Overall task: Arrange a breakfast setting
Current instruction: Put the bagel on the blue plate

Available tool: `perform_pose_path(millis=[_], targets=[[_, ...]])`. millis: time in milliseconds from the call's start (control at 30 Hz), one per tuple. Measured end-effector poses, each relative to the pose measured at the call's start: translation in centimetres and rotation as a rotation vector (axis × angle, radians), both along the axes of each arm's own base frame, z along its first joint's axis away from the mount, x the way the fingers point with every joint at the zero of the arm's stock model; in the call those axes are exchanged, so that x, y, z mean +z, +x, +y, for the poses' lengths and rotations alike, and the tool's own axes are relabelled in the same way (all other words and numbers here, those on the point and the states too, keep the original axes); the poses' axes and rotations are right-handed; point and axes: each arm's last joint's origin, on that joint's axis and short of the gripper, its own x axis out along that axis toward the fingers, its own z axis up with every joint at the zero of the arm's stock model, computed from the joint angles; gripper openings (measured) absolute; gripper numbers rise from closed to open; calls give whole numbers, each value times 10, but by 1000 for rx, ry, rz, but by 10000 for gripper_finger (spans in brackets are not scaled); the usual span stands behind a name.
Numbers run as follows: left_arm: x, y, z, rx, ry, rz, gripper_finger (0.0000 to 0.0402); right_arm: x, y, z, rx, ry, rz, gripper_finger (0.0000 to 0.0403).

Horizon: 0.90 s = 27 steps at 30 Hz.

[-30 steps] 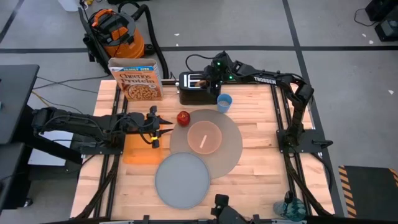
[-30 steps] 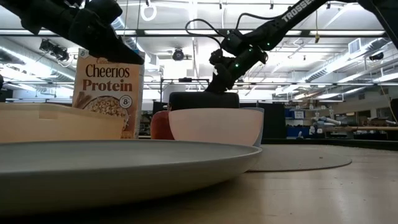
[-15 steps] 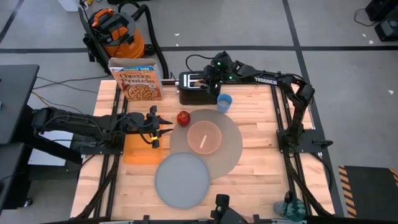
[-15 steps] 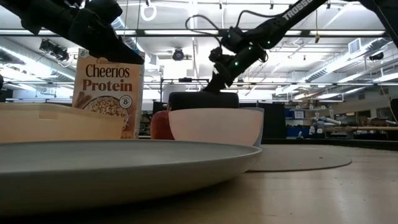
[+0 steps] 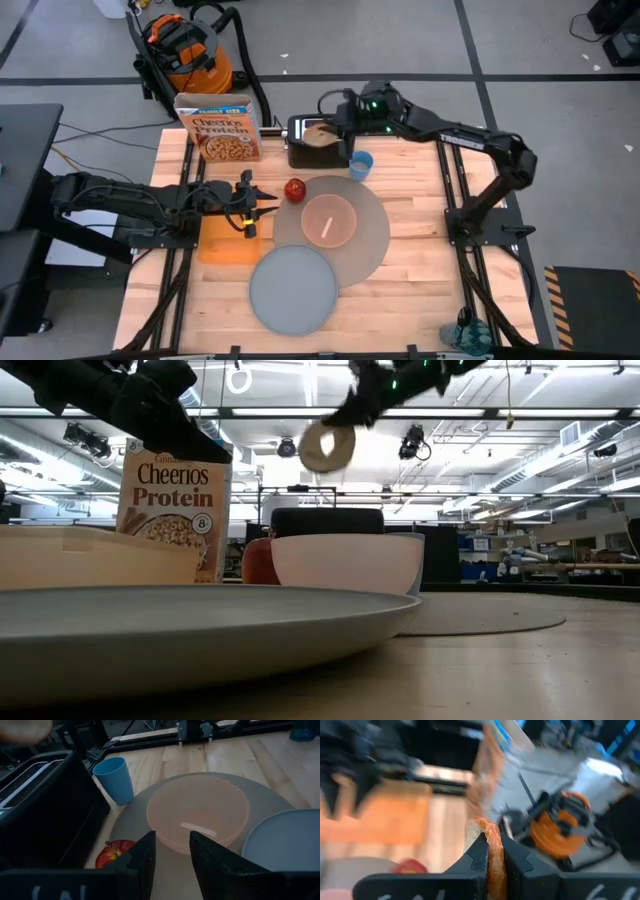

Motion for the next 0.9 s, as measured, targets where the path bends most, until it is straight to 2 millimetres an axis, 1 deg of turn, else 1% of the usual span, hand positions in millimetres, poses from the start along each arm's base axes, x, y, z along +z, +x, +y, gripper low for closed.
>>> perform_pose_path(millis=[67, 133, 233, 333, 467, 600, 633, 700, 767, 833, 900], targets=[[0, 0, 0, 0, 1, -2, 128, 7, 3, 20, 49, 12, -23, 32], [0, 0, 0, 3, 7, -1, 128, 9, 9, 42, 100, 49, -34, 32], [1, -1, 1, 23, 19, -6, 128, 6, 17, 73, 176, 109, -17, 32], [5, -5, 1, 24, 36, -16, 128, -4, 27, 104, 248, 172, 11, 32], [14, -15, 1, 24, 36, -57, 128, -29, 34, 143, 316, 265, 59, 32], [24, -24, 1, 26, 34, -131, 128, -55, 35, 174, 281, 306, 40, 32], [28, -24, 1, 27, 33, -161, 128, -63, 35, 181, 268, 318, 41, 32], [30, -26, 1, 26, 33, -181, 128, -80, 40, 195, 257, 354, 2, 32], [34, -26, 1, 25, 28, -217, 128, -101, 44, 209, 239, 385, -6, 32], [35, -26, 0, 25, 11, -240, 128, -119, 52, 226, 222, 405, -20, 32], [38, -25, -1, 22, 3, -269, 128, -139, 60, 242, 199, 419, 16, 32]])
